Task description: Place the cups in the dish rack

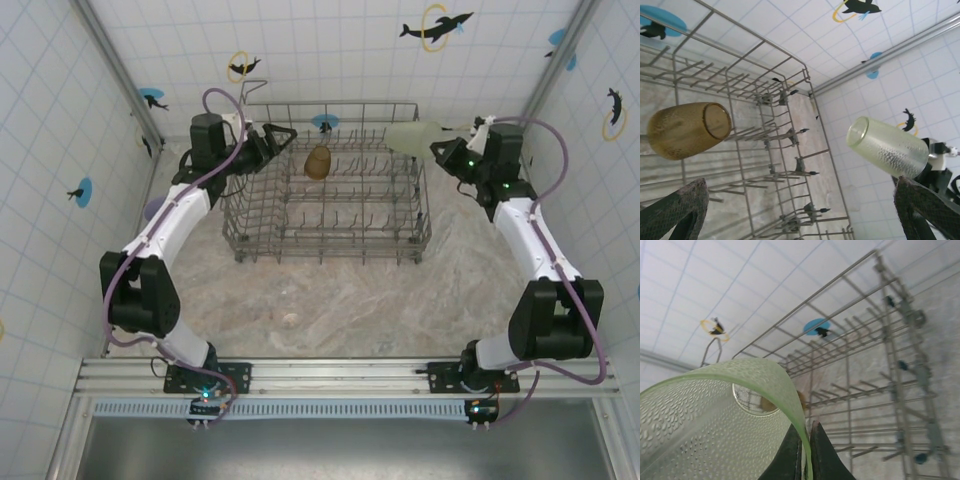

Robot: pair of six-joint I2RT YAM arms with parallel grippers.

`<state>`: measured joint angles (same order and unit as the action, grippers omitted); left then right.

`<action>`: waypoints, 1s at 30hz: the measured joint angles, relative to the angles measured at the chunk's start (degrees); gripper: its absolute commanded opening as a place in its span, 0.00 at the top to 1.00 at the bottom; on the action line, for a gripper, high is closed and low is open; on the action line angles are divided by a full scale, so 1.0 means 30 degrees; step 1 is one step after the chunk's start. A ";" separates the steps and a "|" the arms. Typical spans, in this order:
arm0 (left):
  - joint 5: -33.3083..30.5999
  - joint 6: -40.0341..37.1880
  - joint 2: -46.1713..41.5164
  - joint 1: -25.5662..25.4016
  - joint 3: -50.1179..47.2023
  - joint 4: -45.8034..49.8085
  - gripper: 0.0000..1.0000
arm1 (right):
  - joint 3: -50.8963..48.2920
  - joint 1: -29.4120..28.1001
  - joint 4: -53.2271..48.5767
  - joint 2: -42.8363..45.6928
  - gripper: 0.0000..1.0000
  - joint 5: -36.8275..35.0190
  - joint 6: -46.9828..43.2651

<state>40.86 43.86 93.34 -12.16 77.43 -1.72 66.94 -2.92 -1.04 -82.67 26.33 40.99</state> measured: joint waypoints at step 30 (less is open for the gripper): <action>0.2477 0.8451 0.2506 -0.0721 -0.0437 -0.7781 0.02 | -0.4328 -0.3781 1.3471 -0.3563 1.00 0.3694 0.5588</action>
<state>48.29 69.21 100.86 -14.33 76.12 -25.06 53.95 -14.26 39.38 -93.36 37.41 57.76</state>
